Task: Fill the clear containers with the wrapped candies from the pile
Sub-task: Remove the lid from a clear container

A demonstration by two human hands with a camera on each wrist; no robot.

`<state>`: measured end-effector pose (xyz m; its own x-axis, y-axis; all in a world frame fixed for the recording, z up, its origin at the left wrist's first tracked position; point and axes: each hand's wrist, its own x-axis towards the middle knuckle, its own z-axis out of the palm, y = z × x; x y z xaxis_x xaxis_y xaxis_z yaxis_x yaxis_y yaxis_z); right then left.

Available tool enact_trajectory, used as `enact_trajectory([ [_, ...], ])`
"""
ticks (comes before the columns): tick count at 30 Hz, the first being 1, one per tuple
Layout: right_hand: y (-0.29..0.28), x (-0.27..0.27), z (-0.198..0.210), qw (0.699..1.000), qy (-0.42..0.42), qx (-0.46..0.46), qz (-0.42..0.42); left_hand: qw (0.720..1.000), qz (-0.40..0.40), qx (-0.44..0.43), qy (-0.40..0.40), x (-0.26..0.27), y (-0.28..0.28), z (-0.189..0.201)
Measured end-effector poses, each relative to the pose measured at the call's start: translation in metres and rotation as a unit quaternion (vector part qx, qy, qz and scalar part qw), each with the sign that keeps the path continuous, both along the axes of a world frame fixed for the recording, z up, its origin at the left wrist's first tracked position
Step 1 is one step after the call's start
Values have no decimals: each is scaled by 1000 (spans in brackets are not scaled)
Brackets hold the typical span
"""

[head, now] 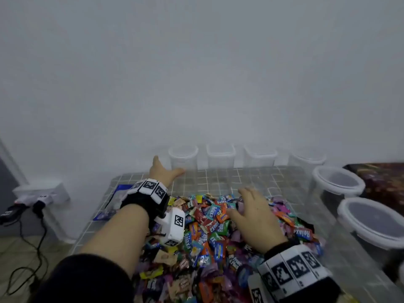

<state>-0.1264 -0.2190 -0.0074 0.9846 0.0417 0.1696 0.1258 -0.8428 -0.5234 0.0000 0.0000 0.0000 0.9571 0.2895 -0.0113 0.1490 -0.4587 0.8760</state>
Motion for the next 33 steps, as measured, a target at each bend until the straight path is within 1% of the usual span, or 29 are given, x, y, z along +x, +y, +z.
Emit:
enact_trajectory([
  [2, 0, 7, -5, 1000, -7, -5, 2, 1000, -3, 1, 5, 15, -4, -3],
  [4, 3, 10, -8, 1000, 0, -19, 10, 1000, -7, -19, 11, 29, -7, -9],
  [8, 5, 15, -11, 999, 31, -32, 19, 998, 3, -62, -24, 45, -14, -18],
  [11, 4, 18, -13, 998, 44, -28, 18, 998, -11, -66, -16, 45, -18, -18],
  [14, 2, 21, -16, 998, 50, -21, 17, 999, 10, -36, -22, 39, -20, -16],
  [18, 0, 21, -19, 999, 46, -24, 14, 997, 30, -44, -60, 27, -16, -7],
  [21, 2, 16, -15, 999, 28, -23, 8, 994, 16, -53, -96, 13, -9, 6],
  [26, 7, -1, 1, 999, -5, -29, 14, 987, -57, -35, -147, -29, 1, 34],
  [30, 9, -19, 21, 999, -44, -24, 17, 982, -102, -18, -161, -72, 4, 47],
  [33, 8, -34, 36, 998, -59, -12, 21, 975, -131, -36, -177, -112, 6, 55],
])
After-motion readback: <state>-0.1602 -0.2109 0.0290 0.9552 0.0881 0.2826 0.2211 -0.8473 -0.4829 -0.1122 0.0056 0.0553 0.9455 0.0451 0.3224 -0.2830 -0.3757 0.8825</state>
